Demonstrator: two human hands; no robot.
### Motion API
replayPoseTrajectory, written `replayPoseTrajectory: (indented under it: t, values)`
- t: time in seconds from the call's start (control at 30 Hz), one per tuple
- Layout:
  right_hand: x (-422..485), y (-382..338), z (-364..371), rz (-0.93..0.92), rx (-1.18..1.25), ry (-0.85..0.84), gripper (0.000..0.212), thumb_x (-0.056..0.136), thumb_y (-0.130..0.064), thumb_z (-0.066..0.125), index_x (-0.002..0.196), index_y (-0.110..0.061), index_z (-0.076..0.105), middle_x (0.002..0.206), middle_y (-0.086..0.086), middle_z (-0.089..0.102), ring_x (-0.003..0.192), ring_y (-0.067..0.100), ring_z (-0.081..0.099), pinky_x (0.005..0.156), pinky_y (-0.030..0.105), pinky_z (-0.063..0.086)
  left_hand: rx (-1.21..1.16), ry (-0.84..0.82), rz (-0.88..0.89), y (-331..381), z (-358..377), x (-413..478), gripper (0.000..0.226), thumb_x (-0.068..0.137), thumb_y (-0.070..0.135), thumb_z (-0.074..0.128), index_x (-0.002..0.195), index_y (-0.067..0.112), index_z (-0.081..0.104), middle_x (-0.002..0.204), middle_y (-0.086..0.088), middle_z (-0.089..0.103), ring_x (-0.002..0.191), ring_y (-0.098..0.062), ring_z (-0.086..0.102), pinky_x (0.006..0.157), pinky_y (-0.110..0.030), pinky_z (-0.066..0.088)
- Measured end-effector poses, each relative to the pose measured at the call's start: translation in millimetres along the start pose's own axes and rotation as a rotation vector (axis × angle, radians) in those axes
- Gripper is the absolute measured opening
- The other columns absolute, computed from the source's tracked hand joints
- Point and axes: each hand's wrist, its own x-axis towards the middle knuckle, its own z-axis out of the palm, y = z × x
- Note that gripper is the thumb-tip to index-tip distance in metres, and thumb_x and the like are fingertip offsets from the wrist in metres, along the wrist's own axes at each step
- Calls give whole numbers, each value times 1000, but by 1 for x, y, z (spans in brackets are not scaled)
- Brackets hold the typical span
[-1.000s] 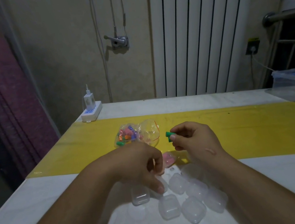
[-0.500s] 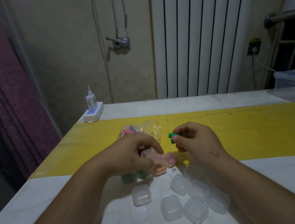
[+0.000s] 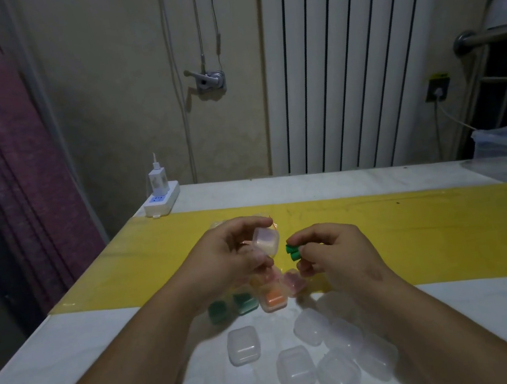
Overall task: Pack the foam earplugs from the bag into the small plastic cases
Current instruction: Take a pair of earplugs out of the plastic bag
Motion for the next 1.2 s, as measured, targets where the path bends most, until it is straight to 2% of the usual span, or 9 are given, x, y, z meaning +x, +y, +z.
replayPoseTrajectory:
  t: [0.2,0.4,0.5,0.63,0.73,0.9,0.97,1.07,1.2]
  values:
    - [-6,-3,3,-18,47,-61,16,89,-5,66,81,-14,76,68,8,68,55,14,63,55,26,55,52,65,42,2,1,0,41,69,-9,79,98,18,67,89,6,74,80,-14,67,82,-54,54]
    - [-11,-3,7,-27,-33,-148,20,86,-14,72,67,-20,76,60,5,64,54,13,56,51,22,47,293,54,142,-4,3,3,46,64,-5,83,100,18,68,90,9,70,80,-4,63,73,-29,55]
    - [-12,-2,8,-36,-88,-141,20,86,-21,73,66,-22,77,63,14,67,57,16,57,58,33,49,496,50,220,-3,4,3,43,68,7,83,106,22,69,94,15,66,81,1,60,70,-20,51]
    - [-14,-7,9,-48,-95,-115,21,86,-22,73,65,-25,76,68,21,70,60,31,66,62,46,58,446,14,249,-4,3,3,46,76,5,78,115,27,66,100,10,66,84,-7,65,75,-20,55]
    - [-13,-8,9,-74,-110,-79,24,86,-20,71,63,-27,76,66,16,70,63,35,68,57,41,58,430,-44,229,-2,2,2,45,78,2,76,113,30,66,103,-1,66,89,-22,66,79,-35,58]
    - [-10,-8,4,-13,21,-54,18,91,-5,62,82,-9,77,73,23,69,53,17,62,46,22,51,356,113,159,3,7,3,46,66,5,86,92,14,50,99,5,68,84,-15,68,68,-38,60]
    - [-8,-5,5,46,105,-78,17,91,-7,63,81,-6,77,75,28,66,59,24,62,50,30,56,382,163,168,2,7,4,49,62,8,89,88,12,47,95,9,70,81,-13,66,65,-35,59]
    - [-5,1,7,96,150,-125,23,91,-20,66,77,-5,77,67,16,61,67,30,59,67,49,56,335,178,176,0,10,4,48,62,5,88,83,8,46,95,6,71,80,-13,68,66,-31,60]
    - [-3,5,6,86,174,-121,19,89,-18,69,81,-2,76,74,25,63,63,29,58,70,55,54,274,111,200,-2,12,3,36,68,-2,83,84,7,51,96,-2,70,79,-10,67,60,-23,56]
